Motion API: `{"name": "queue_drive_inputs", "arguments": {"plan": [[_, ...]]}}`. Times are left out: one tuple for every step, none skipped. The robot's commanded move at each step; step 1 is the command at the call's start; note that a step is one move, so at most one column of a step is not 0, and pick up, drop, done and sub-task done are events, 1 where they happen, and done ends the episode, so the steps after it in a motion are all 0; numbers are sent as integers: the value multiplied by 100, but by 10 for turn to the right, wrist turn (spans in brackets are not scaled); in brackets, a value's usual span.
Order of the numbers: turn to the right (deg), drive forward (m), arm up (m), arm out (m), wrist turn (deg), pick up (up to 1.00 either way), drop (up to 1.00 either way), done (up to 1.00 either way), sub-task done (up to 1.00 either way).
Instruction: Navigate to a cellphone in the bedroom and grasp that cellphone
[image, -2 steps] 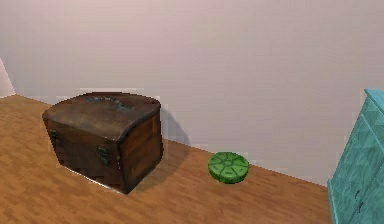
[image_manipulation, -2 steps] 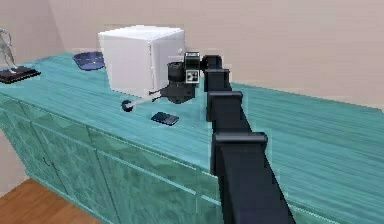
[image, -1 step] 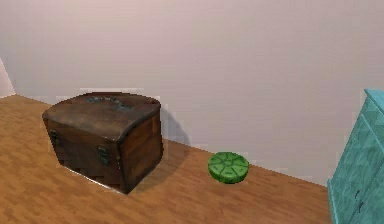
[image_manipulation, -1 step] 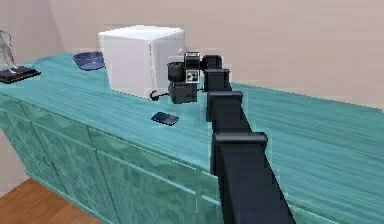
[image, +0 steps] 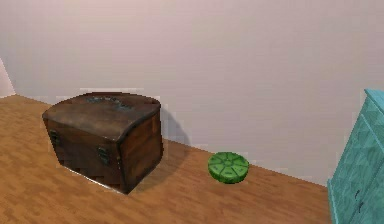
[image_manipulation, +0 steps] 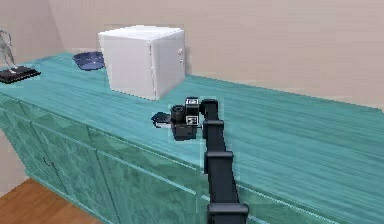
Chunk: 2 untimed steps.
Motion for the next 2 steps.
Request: {"name": "queue_drive_inputs", "arguments": {"plan": [[0, 0, 0, 0, 0, 100, 0, 0, 0], [0, 0, 10, 0, 0, 0, 0, 0, 0]]}}
